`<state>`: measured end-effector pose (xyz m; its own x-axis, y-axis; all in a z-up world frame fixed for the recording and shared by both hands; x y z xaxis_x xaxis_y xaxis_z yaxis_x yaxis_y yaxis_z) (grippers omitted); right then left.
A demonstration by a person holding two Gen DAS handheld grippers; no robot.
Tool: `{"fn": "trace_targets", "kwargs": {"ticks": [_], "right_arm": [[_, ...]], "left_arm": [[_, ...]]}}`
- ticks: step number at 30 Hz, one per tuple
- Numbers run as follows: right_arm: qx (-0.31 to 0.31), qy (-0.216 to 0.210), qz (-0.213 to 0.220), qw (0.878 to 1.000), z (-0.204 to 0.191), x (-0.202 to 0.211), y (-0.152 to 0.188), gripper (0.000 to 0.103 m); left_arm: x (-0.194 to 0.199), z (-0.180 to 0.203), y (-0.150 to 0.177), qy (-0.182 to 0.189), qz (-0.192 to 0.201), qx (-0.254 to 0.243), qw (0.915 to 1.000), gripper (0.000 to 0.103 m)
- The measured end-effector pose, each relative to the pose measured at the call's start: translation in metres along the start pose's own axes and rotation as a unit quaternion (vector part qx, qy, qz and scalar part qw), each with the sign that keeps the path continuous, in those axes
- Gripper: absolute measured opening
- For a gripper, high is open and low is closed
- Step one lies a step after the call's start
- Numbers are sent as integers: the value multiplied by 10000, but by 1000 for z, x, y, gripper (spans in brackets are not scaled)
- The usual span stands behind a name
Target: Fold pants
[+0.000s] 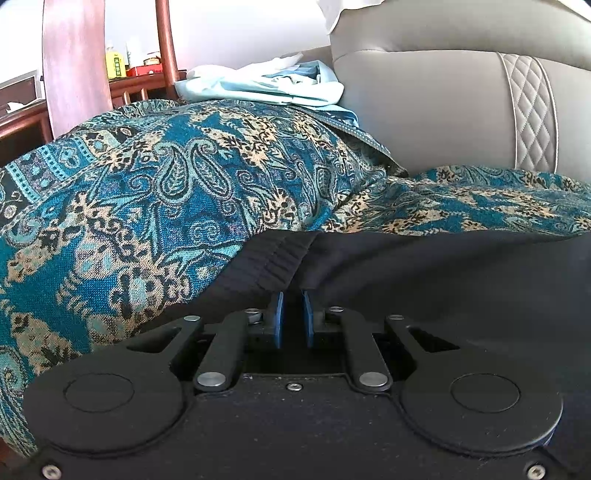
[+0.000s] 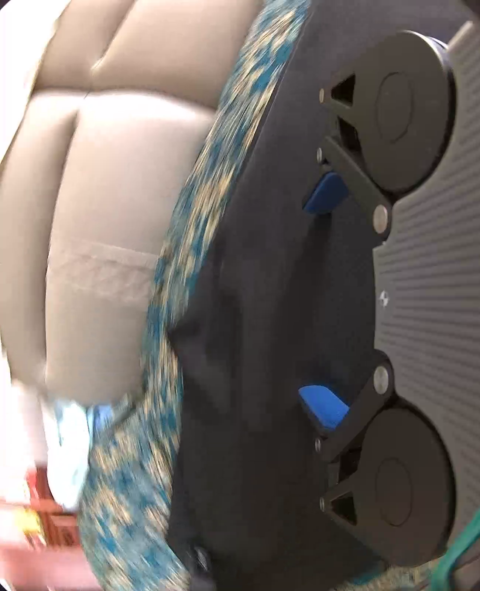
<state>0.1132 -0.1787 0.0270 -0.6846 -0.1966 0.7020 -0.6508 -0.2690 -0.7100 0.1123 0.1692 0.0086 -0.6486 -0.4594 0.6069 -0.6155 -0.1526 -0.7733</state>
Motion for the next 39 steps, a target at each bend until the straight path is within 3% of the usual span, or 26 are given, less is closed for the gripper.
{"fn": "trace_targets", "kwargs": {"ticks": [4, 7, 9, 11, 13, 14, 18, 22, 24, 27, 29, 35, 39], "right_arm": [[-720, 637, -463, 9943, 73, 3, 1, 103], [-1632, 1126, -738, 9774, 142, 12, 11, 103], [-2013, 1564, -850, 9632, 183, 17, 19, 103], [-2285, 1725, -855, 9543, 221, 22, 30, 103], [-2419, 1780, -839, 9501, 247, 26, 36, 103], [-2442, 1791, -826, 9495, 256, 26, 38, 103], [-2248, 1697, -795, 9562, 268, 19, 34, 103], [-2154, 1536, -775, 9612, 275, 15, 29, 103], [-2121, 1449, -773, 9633, 279, 14, 27, 103], [-2135, 1395, -732, 9642, 284, 12, 26, 103], [-2144, 1412, -728, 9637, 284, 12, 25, 103], [-2153, 1431, -670, 9637, 286, 11, 24, 103], [-2169, 1473, -673, 9627, 293, 12, 23, 103]], "left_arm": [[1, 1, 1, -38, 2, -30, 10000, 13], [2, 6, 0, -152, -8, -174, 9997, 13], [4, 10, -3, -276, -28, -311, 9991, 17], [13, 16, -11, -555, -92, -298, 9980, 38], [29, 21, -19, -498, 11, -89, 9987, 36], [41, 27, -23, -266, 130, -61, 9995, 36], [84, 84, -38, 694, 539, -664, 9939, 38], [100, 162, -44, 2021, 191, -1190, 9719, 40], [93, 200, -43, 2325, -72, -1362, 9630, 41], [75, 238, -36, 2282, -507, -1463, 9612, 39], [72, 250, -36, 2112, -270, -1419, 9667, 40], [52, 259, -49, 1930, -461, -1158, 9732, 42], [45, 262, -44, 1731, -259, -1181, 9775, 46]]}}
Point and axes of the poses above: each gripper's, at about its wrist camera, not at the fingertips, and x roughly against the way its jaws point, z to its right, y to its underside, the point moved 1 cm from there along -x, roughly the way its jaws point, and after that the axes turned 8 degrees about -z, right-handed, at the moved point
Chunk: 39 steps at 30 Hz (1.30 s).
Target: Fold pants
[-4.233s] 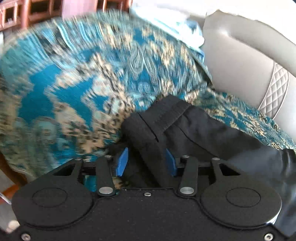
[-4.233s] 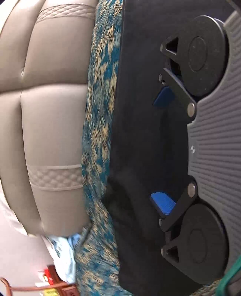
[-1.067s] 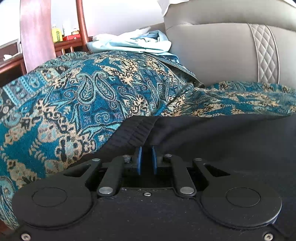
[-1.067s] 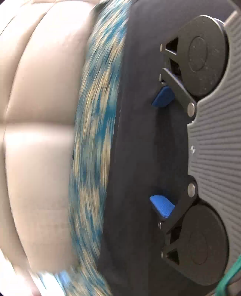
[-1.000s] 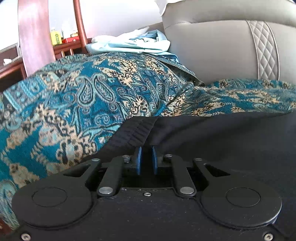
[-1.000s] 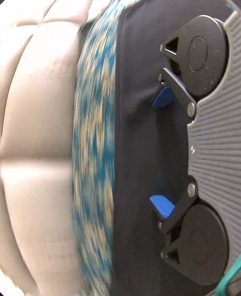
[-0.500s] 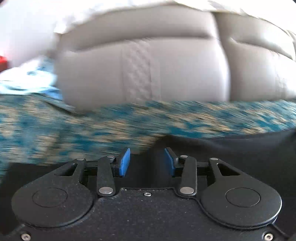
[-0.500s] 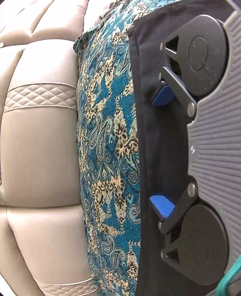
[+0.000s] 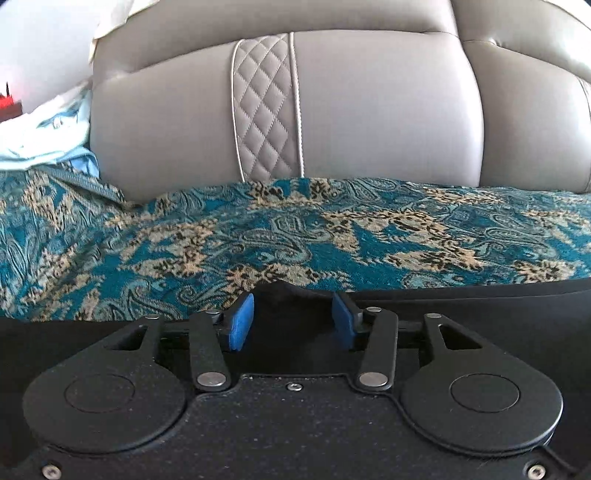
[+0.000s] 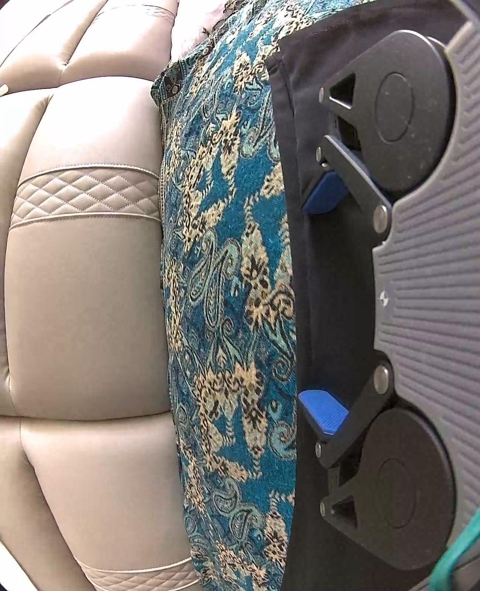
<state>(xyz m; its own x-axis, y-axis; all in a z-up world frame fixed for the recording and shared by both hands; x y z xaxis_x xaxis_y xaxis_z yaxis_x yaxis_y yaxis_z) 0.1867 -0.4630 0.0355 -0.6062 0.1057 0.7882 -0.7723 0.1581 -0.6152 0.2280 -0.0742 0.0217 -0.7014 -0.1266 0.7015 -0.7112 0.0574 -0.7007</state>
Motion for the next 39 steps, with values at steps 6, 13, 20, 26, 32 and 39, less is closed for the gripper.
{"fn": "trace_targets", "kwargs": {"ticks": [6, 13, 20, 26, 32, 39], "right_arm": [[87, 198, 247, 9995, 6, -11, -3, 103], [-85, 197, 311, 9993, 10, -25, -15, 103], [-715, 265, 314, 9966, 37, -1, -17, 103], [-2377, -199, 292, 9707, 124, 52, 20, 103], [-4368, -740, 928, 8917, 217, 116, 107, 103], [-5289, -876, 1167, 8361, 242, 149, 196, 103]], "left_arm": [[3, 7, 5, -193, 220, -185, 9994, 47], [0, -6, 4, -114, 171, 198, 9996, 64], [1, -4, 5, -229, 213, 174, 9994, 68], [1, -4, 6, -213, 219, 187, 9994, 68], [0, -6, 6, -178, 210, 239, 9993, 69], [0, -7, 6, -191, 194, 268, 9993, 72]]}}
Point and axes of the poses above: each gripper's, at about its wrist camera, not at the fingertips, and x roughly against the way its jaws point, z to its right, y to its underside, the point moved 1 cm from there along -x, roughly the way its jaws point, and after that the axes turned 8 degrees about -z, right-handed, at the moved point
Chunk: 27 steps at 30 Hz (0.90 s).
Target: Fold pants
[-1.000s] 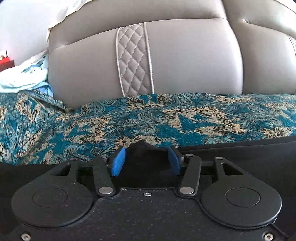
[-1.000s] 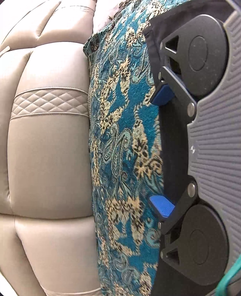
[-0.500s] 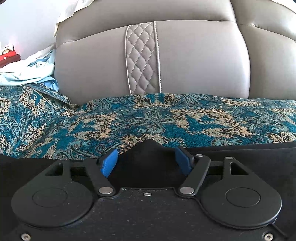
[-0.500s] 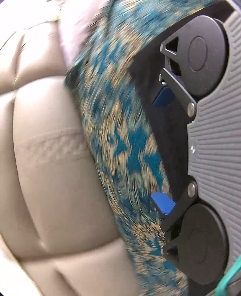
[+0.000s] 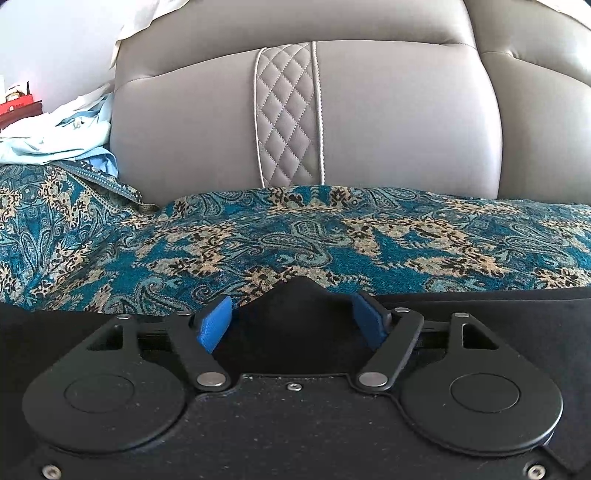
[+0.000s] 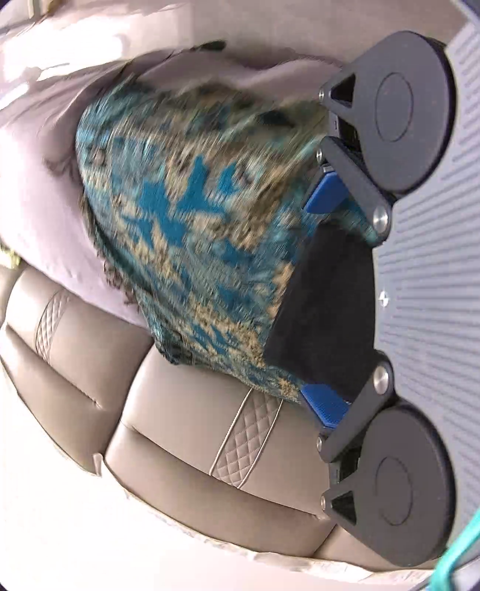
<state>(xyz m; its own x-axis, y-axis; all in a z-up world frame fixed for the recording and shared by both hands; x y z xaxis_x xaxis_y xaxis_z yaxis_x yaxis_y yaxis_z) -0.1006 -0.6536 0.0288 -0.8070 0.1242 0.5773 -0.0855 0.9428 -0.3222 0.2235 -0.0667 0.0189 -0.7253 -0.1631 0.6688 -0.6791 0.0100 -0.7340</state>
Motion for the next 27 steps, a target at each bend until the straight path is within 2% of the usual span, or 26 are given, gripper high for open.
{"fn": "trace_targets", "kwargs": {"ticks": [3, 12, 21, 27], "right_arm": [[-81, -183, -210, 9996, 8, 1, 7, 103], [-373, -393, -805, 9953, -2, -43, 12, 103], [-324, -853, -578, 9942, -4, -60, 4, 103], [103, -880, -441, 9951, -14, -68, 2, 102]], "left_arm": [[0, 0, 0, -24, -4, -4, 10000, 73], [0, -1, -1, -91, -32, 31, 9999, 80], [-1, -2, -1, -63, -47, 72, 9999, 80], [-1, -4, -1, -30, -59, 120, 9999, 81]]}}
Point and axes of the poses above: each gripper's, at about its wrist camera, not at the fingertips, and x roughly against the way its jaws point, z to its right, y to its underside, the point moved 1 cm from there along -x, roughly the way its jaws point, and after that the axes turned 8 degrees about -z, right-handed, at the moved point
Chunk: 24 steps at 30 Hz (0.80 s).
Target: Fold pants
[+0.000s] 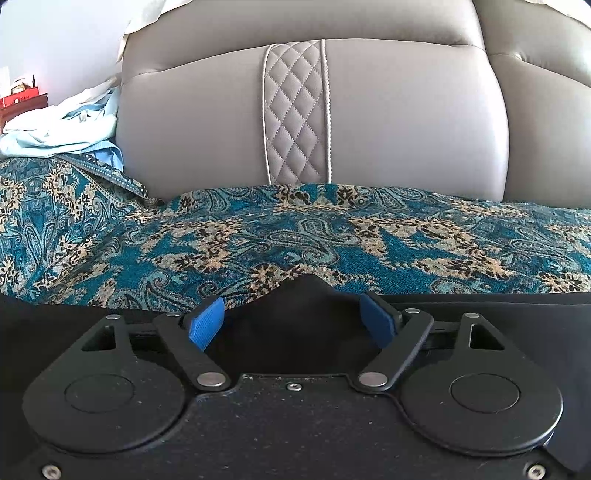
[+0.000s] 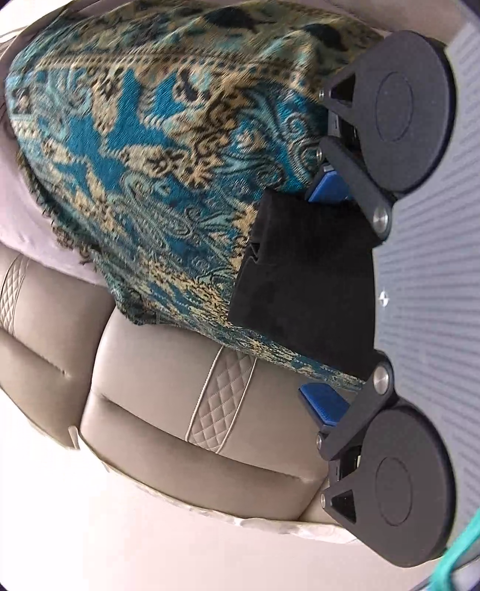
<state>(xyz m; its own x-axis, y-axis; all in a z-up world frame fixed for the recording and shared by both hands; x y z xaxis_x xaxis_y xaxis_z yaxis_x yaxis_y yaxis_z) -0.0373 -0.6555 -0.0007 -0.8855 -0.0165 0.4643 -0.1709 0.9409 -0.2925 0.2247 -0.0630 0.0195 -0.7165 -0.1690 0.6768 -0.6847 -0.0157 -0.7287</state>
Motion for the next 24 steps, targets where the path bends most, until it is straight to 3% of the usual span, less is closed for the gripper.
{"fn": "trace_targets", "kwargs": {"ticks": [2, 4, 6, 7, 9, 10, 13, 15, 16, 19, 24], "right_arm": [[317, 272, 54, 9991, -9, -3, 3, 98], [968, 805, 70, 9920, -27, -9, 11, 93], [1916, 1480, 15, 9702, -49, -22, 26, 90], [2454, 1829, -25, 9520, -60, -32, 37, 90], [3089, 2137, -91, 9267, -71, -47, 51, 89], [3234, 2159, -99, 9212, -75, -51, 55, 88], [3004, 1965, 10, 9334, -79, -53, 52, 68], [2641, 1906, 114, 9454, -78, -51, 44, 33], [2458, 1914, 139, 9501, -76, -51, 40, 26], [2090, 1831, 115, 9606, -73, -51, 30, 19], [1987, 1878, 179, 9617, -92, -60, 35, 13]], "left_arm": [[0, 0, 0, 6, -3, 10, 10000, 81], [0, 0, 0, 5, -3, 11, 10000, 81], [0, 0, 0, 7, -4, 13, 10000, 81], [0, 0, 0, 9, -5, 15, 10000, 81], [0, -1, 0, 10, -8, 24, 10000, 81], [0, -1, 0, 13, -13, 44, 10000, 82], [0, -4, 0, 71, -26, 144, 9999, 82], [2, -7, -1, 133, -57, 197, 9997, 81], [4, -9, -2, 222, -90, 129, 9996, 77], [22, -17, 3, 447, -57, -229, 9987, 69], [64, -44, 18, 834, 187, -773, 9933, 69]]}}
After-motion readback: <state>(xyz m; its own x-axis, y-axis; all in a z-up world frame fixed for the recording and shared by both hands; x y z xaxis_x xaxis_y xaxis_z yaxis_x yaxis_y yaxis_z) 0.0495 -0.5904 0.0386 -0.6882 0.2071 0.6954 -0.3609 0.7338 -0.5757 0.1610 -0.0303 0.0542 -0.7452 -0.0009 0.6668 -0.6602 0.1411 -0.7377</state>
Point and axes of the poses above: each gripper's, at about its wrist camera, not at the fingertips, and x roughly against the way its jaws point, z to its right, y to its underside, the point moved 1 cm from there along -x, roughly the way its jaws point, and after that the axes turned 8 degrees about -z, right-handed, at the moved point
